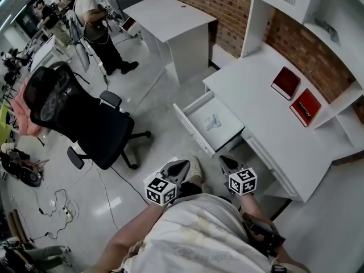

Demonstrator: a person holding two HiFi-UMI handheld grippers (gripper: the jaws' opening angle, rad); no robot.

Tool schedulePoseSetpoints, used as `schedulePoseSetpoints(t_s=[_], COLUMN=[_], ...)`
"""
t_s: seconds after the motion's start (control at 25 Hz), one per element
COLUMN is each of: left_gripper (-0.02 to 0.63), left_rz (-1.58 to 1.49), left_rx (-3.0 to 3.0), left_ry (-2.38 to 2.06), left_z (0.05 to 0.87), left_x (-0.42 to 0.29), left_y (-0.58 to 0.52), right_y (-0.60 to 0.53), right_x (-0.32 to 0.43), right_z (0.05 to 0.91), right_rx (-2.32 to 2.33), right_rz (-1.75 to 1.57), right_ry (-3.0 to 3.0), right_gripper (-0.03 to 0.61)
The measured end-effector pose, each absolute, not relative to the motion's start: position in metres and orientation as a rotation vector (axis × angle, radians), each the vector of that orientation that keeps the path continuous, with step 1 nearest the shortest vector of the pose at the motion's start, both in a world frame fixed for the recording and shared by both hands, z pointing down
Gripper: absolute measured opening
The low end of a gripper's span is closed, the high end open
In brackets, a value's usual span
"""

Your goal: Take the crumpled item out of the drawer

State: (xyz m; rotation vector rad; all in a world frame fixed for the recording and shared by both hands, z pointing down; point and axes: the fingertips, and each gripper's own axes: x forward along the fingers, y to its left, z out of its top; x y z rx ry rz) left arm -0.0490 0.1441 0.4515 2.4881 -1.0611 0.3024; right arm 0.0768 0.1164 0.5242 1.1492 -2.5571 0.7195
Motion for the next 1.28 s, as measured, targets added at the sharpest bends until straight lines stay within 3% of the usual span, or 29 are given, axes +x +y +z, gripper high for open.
schedulePoseSetpoints(t_s=[1.28], left_gripper=[0.020], left_rz=[0.331], left_rx=[2.449], left_ry=[-0.998], left_z=[0.473], left_x=[-0.048], left_y=[0.029], right_y=[0.012], right_x=[0.069], right_z=[0.552], right_rx=[1.058], right_rz=[0.759], right_ry=[-2.460], right_gripper=[0.028])
